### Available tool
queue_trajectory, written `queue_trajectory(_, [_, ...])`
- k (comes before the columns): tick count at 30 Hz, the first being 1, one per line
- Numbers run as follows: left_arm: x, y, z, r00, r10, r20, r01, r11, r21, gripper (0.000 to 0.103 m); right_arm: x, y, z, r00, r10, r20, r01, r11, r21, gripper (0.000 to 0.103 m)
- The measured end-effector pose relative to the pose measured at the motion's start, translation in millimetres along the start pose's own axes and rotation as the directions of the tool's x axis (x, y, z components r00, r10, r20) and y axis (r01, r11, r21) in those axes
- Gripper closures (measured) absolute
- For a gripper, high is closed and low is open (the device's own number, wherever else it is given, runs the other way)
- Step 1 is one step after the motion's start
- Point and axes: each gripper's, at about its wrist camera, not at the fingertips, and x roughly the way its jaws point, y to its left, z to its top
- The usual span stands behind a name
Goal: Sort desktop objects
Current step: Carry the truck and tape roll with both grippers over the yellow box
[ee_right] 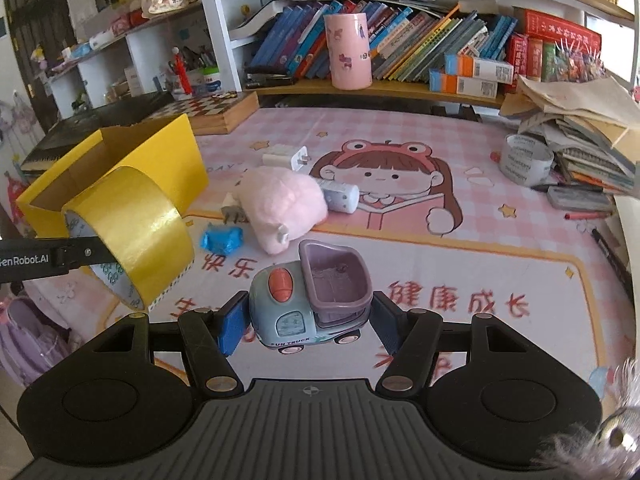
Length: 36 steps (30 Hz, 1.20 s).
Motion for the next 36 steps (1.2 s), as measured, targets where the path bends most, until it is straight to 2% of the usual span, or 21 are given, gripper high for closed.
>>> queue_trajectory(11, [-28,42,-12,0.999,-0.036,-0.011,0.037,0.999,0.022,0.095,-6,52,-16,1.0,-0.016,-0.006,0.016,1.0,0.014,0.042])
queue_trajectory(18, [-49,70,-28,0.998,-0.059,-0.009,0.06,0.998,0.029,0.095,-10,85,-28,0.998,-0.056,0.002,0.056,0.998,0.038,0.042])
queue_trajectory(21, [-65,88,-41,0.999,-0.035,0.005,0.035,0.999,0.021,0.095,-12,105,-37,0.998,-0.059,-0.029,0.059,0.998,0.024,0.042])
queue_trajectory(25, [-79,116,-52,1.0,-0.023,-0.002,0.023,0.999,-0.036,0.095,-12,133,-49,0.997,-0.051,-0.049,0.05,0.999,-0.017,0.042])
queue_trajectory(29, [-94,132,-66,0.999,-0.026,-0.018,0.026,0.999,-0.028,0.095,-17,164,-63,0.998,-0.045,-0.052,0.043,0.998,-0.042,0.042])
queue_trajectory(36, [-119,159,-83,0.999,-0.018,-0.034,0.017,1.0,-0.023,0.095,-21,201,-88,0.997,-0.028,-0.073,0.027,1.0,-0.015,0.042])
